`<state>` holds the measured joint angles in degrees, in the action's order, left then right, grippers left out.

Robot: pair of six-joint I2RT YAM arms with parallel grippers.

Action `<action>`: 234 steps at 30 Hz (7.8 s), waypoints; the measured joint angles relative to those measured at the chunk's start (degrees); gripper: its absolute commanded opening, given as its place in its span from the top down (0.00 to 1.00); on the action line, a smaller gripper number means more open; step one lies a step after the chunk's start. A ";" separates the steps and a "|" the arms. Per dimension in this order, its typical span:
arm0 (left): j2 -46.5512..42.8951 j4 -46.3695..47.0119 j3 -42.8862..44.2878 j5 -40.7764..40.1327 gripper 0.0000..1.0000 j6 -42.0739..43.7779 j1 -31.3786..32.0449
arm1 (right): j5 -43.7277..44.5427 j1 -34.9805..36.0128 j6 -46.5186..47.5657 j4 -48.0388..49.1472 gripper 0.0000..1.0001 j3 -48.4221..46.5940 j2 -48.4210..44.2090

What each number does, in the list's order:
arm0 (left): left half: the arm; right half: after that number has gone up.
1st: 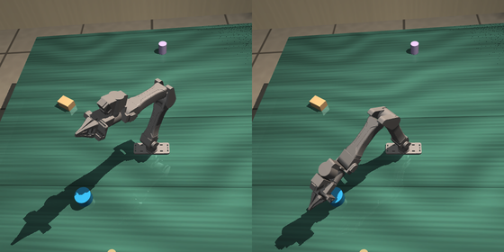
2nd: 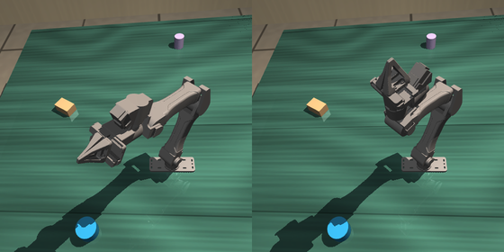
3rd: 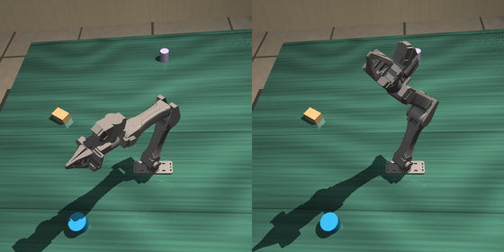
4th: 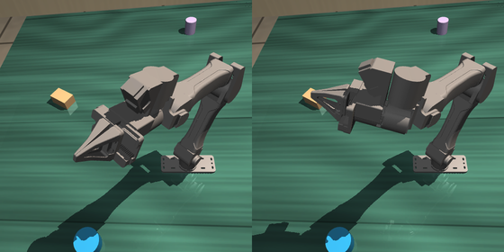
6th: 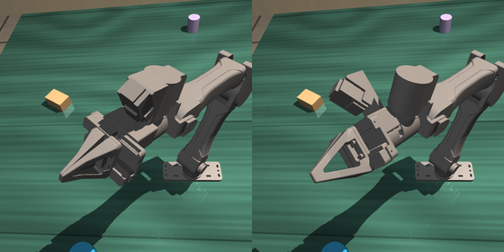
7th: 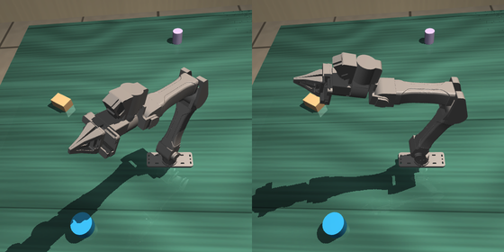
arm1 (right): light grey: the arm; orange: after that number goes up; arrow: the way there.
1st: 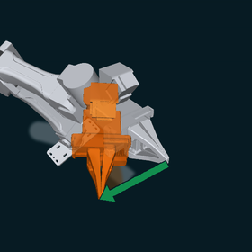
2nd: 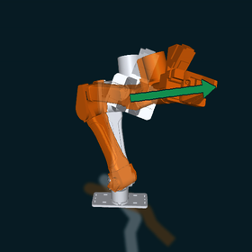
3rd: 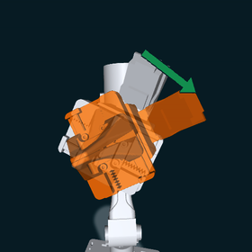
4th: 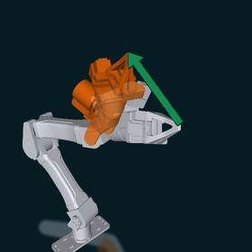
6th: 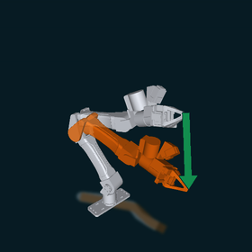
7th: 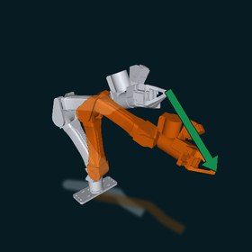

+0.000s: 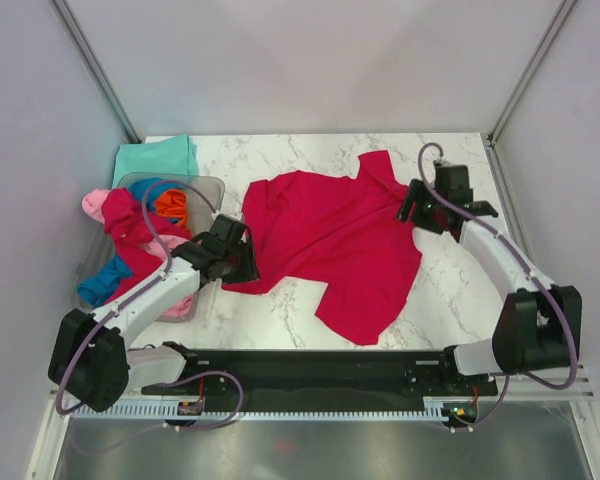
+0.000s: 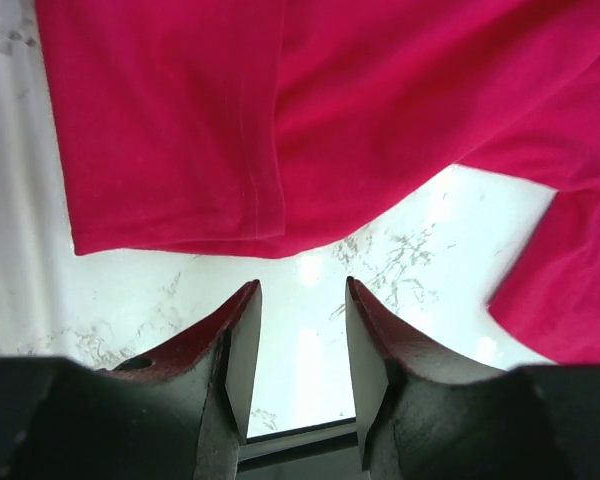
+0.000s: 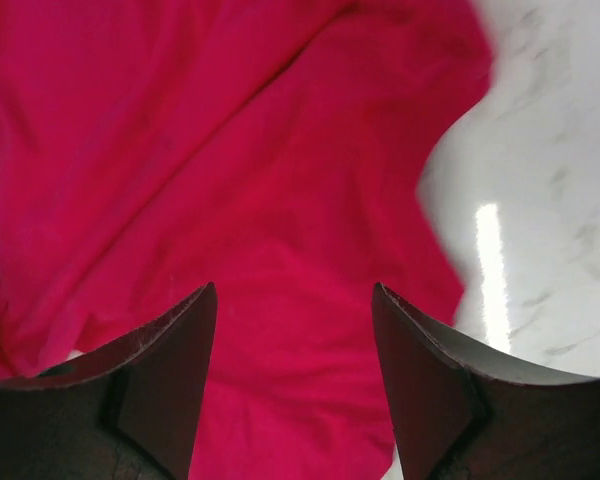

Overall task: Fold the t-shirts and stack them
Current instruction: Flatten the tshirt out

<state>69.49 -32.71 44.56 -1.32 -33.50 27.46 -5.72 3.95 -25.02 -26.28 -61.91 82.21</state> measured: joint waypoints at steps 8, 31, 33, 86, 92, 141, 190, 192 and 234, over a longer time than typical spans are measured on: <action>10.64 0.28 -0.26 -8.09 0.59 -0.31 7.67 | 0.63 11.78 -5.81 5.77 0.29 21.40 -12.17; 13.57 -1.44 5.66 -17.44 0.56 0.26 13.57 | 7.43 25.86 -11.67 31.65 0.29 37.64 -10.03; 13.84 -1.62 6.19 -19.02 0.55 0.57 13.68 | 7.19 25.86 -11.67 33.03 0.30 37.62 -9.27; -14.01 -10.34 6.01 -7.91 0.98 6.99 3.41 | 24.30 56.13 -46.16 -14.27 0.26 37.70 -36.92; -16.13 -9.94 5.29 -5.70 0.98 7.67 3.37 | 30.14 69.46 -58.49 -14.58 0.35 34.93 -22.58; -18.21 -12.68 63.65 -6.75 0.98 20.65 3.37 | 76.48 70.31 14.64 -6.10 1.00 -35.69 -33.35; 16.63 -3.87 54.90 15.06 0.98 17.88 -14.73 | 66.01 139.78 138.38 104.67 1.00 -36.87 -12.96; 5.79 -1.36 51.21 15.43 0.98 17.88 -14.86 | 67.28 139.01 138.73 101.68 1.00 -37.55 -4.15; -31.58 2.05 36.00 11.96 0.98 24.13 -14.91 | 83.49 71.32 74.66 39.47 1.00 -26.80 -23.78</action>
<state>37.91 -30.65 80.55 10.63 -9.37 12.56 77.78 75.26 49.65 13.19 -88.71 58.43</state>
